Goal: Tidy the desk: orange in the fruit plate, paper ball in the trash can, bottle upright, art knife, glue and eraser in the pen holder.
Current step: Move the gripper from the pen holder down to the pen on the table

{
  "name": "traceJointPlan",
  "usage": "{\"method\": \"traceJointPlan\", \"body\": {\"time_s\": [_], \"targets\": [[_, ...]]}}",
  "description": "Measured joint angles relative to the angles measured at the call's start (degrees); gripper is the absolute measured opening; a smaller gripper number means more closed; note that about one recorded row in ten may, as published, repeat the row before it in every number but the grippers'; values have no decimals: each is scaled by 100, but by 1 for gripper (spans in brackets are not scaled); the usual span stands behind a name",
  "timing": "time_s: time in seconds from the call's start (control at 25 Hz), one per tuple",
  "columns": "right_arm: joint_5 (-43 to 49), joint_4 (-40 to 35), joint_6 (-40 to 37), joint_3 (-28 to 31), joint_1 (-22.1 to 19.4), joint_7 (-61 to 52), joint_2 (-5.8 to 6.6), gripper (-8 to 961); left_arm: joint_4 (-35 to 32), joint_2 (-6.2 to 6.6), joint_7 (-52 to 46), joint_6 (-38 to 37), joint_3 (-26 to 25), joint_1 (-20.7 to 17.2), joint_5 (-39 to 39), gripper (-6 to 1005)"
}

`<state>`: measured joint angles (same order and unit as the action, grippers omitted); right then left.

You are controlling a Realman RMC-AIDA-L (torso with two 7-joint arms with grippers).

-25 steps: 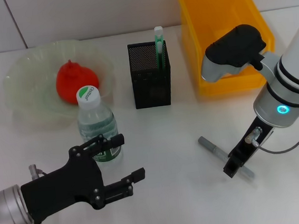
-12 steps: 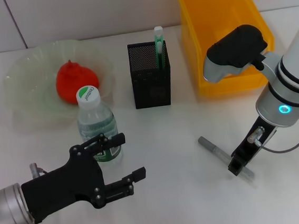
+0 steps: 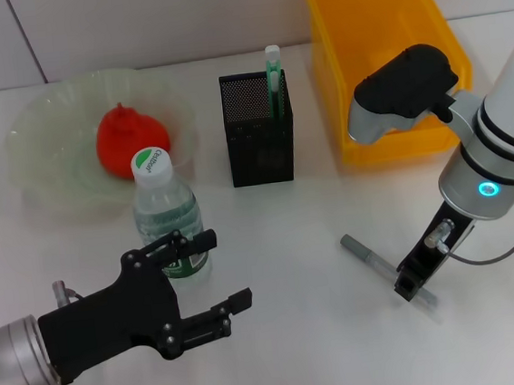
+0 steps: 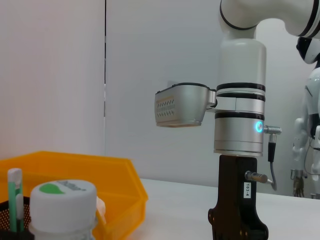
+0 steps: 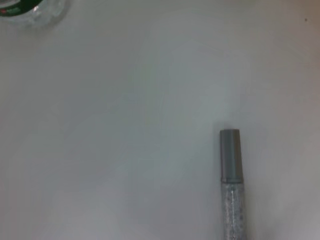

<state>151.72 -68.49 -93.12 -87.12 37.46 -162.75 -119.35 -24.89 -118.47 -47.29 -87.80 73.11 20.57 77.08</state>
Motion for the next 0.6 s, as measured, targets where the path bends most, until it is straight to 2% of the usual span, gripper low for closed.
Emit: {"method": "traceJointPlan", "body": {"time_s": [0.32,0.6], "targets": [[23,-6,-16,-44,-34,9,-9,309,-8,0,0,0,50,0,0,795],[8,-59,2,-308,-37,48,-9,242,-16,0,0,0,53,-7,-1,795]]}}
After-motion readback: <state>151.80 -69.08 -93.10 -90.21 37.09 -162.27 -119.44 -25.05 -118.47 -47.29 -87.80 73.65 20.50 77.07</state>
